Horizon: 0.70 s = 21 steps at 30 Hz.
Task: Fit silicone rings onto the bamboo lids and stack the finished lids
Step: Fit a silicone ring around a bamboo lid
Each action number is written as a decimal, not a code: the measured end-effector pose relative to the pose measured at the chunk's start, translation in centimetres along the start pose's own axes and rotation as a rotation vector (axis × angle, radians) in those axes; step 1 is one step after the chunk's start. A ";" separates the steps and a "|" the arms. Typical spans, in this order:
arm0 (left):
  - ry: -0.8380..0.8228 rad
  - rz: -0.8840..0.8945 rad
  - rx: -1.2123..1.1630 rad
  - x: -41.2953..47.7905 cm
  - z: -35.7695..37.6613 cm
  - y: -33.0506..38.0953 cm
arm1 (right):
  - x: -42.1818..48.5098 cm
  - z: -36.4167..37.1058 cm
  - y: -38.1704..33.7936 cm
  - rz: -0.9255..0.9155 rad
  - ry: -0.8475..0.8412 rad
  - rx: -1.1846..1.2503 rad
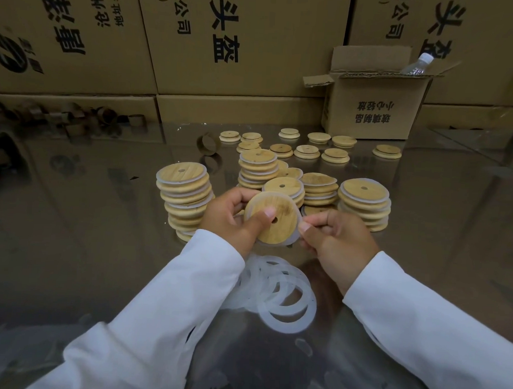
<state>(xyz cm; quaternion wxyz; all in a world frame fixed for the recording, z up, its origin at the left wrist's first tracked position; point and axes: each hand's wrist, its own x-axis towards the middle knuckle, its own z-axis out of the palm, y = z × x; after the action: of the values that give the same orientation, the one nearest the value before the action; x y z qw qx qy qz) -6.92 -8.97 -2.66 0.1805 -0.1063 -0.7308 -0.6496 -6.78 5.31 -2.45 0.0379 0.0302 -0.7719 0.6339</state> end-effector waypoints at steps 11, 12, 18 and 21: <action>0.022 -0.182 -0.161 0.5 0.0 -0.8 | 0.0 -0.4 -0.4 -0.055 -0.033 -0.063; 0.019 -0.203 -0.185 0.5 0.0 -0.8 | -0.1 -0.5 -0.4 -0.062 -0.039 -0.078; -0.001 -0.281 -0.299 0.7 0.1 -1.0 | -0.2 -0.6 -0.5 -0.073 -0.049 -0.151; -0.014 -0.311 -0.350 0.8 0.1 -1.0 | -0.1 -0.7 -0.5 -0.082 -0.051 -0.177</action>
<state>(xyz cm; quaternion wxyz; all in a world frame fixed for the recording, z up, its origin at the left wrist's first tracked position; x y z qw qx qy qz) -8.02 -9.09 -3.29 0.0518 -0.0265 -0.6159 -0.7857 -6.58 5.91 -1.85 0.0466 0.0746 -0.8237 0.5602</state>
